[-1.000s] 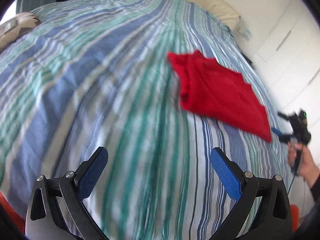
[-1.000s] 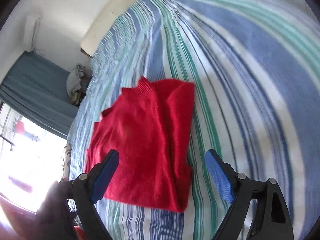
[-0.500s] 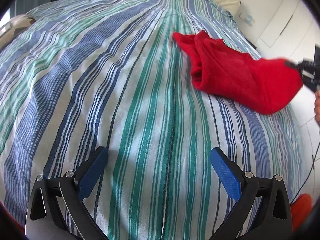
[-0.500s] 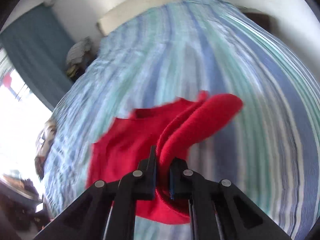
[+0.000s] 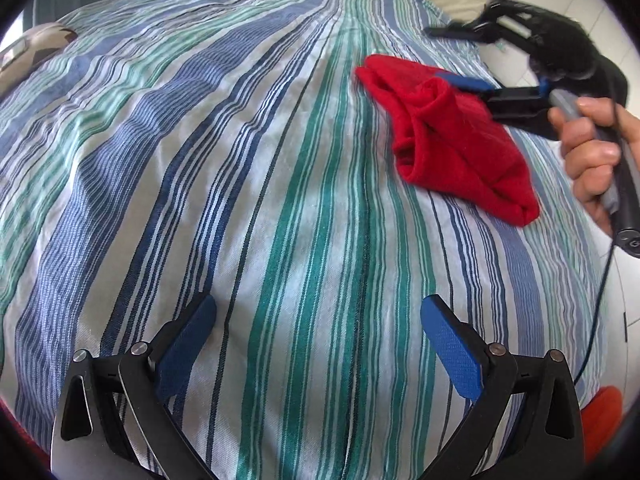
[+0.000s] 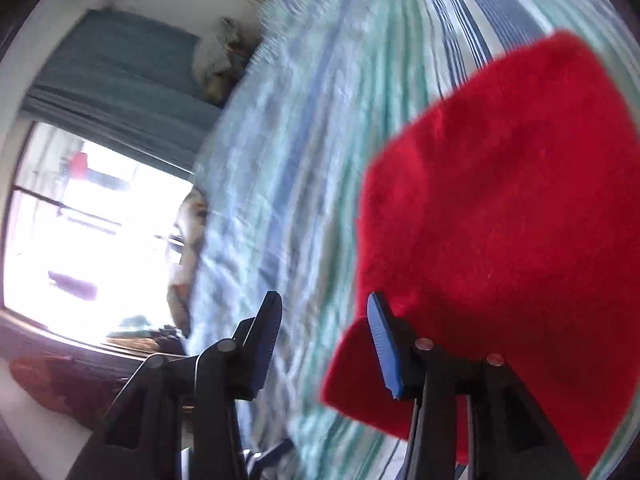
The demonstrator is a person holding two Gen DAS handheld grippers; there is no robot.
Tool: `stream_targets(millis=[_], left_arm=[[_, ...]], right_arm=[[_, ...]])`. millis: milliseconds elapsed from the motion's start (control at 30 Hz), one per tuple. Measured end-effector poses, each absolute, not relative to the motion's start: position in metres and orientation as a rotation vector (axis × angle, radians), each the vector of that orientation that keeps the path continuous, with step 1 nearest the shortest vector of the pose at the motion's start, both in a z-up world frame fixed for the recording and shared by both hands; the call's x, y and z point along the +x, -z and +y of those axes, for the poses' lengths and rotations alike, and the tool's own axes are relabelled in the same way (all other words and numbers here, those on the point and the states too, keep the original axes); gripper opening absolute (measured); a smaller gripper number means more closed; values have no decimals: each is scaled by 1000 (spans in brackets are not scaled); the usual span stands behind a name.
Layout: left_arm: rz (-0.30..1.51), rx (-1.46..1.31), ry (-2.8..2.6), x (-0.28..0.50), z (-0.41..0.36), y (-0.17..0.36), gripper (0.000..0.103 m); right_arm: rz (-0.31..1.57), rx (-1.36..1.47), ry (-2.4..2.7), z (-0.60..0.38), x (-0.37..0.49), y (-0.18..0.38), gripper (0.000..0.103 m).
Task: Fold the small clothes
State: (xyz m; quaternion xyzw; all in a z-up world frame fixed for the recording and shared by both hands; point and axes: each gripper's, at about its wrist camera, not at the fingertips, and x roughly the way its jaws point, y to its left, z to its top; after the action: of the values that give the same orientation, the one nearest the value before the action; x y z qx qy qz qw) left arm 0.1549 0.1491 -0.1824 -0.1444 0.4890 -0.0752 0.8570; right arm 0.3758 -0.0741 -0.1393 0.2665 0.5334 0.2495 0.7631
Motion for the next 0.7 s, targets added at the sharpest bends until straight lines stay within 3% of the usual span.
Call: stream_targets(millis=[167,200,267,433,700], left_arm=[[1040,-381,160,160,156,184,102],[1040,-396,158,162,159,185,102],[1035,-413,154,162,161,186,102],[1022,-284,137,152,147,188,102],[1032,-174,110,152,130,194,102]], right_arm=[[1066,372,-494,-93,355,99,44],[1092,339,-508,-87,355,105,33],[1124,291,-530,-70,352,123,21],[1246,-17,-545,-8,324,204,18],[1021,-81,-491,-60,279,123,18]])
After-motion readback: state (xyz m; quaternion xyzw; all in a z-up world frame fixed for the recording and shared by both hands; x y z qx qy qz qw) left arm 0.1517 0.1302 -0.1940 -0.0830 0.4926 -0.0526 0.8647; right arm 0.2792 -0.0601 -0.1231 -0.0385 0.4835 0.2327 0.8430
